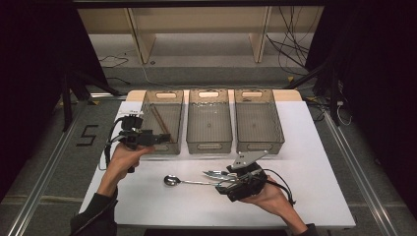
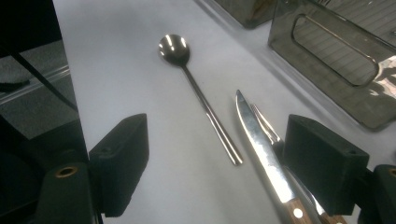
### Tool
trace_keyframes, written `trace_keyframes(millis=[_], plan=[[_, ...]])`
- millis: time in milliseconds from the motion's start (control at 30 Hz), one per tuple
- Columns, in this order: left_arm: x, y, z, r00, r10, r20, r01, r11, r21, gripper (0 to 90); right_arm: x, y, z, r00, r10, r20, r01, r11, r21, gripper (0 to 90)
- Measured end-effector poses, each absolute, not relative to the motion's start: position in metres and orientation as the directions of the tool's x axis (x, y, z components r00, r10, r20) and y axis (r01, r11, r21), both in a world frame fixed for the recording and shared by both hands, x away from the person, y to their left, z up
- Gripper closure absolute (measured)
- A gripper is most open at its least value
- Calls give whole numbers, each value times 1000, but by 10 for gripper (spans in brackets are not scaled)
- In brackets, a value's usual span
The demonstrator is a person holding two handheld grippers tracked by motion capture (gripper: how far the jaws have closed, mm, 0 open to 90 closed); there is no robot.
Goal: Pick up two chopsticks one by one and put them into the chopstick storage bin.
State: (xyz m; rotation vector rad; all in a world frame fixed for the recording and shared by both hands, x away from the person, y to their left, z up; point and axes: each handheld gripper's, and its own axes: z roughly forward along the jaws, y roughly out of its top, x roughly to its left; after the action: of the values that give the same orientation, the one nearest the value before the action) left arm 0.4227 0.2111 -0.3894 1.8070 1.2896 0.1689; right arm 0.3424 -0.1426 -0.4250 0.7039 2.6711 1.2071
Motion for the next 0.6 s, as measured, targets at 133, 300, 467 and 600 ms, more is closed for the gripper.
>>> trace_keyframes(millis=[133, 300, 467, 600], plan=[[408, 209, -394, 473, 812, -342, 673, -82, 735, 121, 347, -135, -425, -889, 453, 70, 362, 600, 714, 250], [390, 209, -401, 500, 795, -343, 649, -82, 756, 122, 350, -124, -426, -905, 422, 55, 339, 636, 694, 273], [377, 208, -411, 512, 798, -318, 635, -103, 765, 121, 353, -112, -429, -917, 397, 47, 322, 664, 674, 292], [367, 209, -417, 526, 792, -310, 621, -108, 777, 121, 356, -104, -432, -922, 384, 47, 316, 680, 662, 310]])
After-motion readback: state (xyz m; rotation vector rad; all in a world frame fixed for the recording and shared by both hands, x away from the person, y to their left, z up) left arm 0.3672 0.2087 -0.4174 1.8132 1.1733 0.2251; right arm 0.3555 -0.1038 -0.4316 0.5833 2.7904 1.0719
